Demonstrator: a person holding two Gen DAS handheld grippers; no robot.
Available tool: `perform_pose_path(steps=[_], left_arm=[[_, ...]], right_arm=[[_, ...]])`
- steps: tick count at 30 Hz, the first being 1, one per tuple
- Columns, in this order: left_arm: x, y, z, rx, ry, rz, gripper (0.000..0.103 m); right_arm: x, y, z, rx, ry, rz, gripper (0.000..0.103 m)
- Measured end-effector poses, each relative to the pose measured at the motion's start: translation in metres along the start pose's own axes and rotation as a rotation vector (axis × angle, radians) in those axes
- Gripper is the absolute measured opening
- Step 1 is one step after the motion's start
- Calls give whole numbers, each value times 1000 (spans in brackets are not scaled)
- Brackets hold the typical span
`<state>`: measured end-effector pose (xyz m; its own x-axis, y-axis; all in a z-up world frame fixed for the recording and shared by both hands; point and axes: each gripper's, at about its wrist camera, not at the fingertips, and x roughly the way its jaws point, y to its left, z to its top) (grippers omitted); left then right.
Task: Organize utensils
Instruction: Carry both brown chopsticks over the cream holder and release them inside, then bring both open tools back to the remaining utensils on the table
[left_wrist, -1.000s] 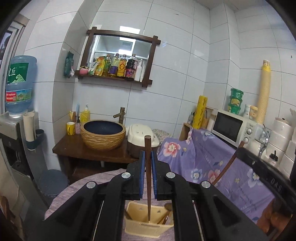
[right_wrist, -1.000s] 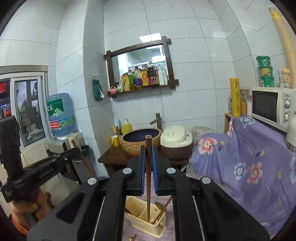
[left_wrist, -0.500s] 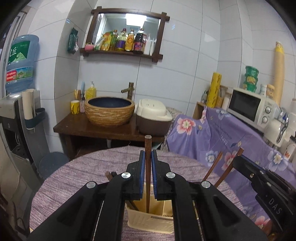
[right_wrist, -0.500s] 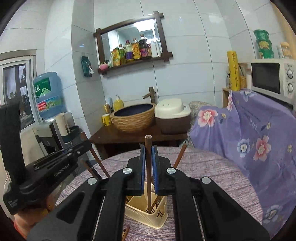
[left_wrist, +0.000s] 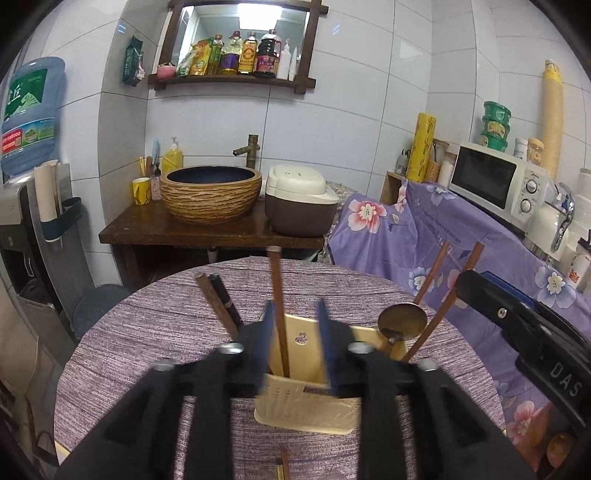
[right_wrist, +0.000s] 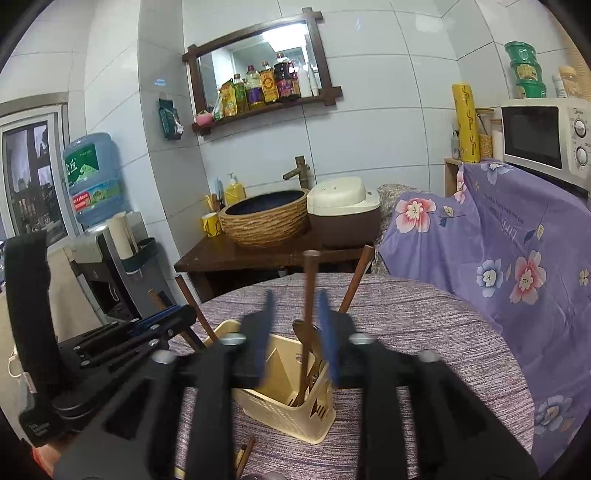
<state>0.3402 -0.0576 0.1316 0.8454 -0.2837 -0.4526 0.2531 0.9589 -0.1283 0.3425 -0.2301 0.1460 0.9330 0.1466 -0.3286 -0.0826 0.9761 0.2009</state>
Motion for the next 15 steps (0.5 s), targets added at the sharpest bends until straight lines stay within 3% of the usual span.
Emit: perform_pose_path(steps=[1,4,6,11,15], left_arm=[[-7,1,-3,-2,-16,4,54],[-28,7,-14,9,-36,30,64],[-41,13,-28,19,-15,54,73],[-57,25,-78,66,78,130,75],[-64,42,-125,58,152,199,74]], right_arm=[[-5,1,-2,-3,-19,-9,68],[-18,6,-8,-37,-33,-31,69],[-26,9,-15,-56,-16,-57,77],[-35,27,-61,-188,109,-132,94],[-25,38,-128,-234,311,-140,96]])
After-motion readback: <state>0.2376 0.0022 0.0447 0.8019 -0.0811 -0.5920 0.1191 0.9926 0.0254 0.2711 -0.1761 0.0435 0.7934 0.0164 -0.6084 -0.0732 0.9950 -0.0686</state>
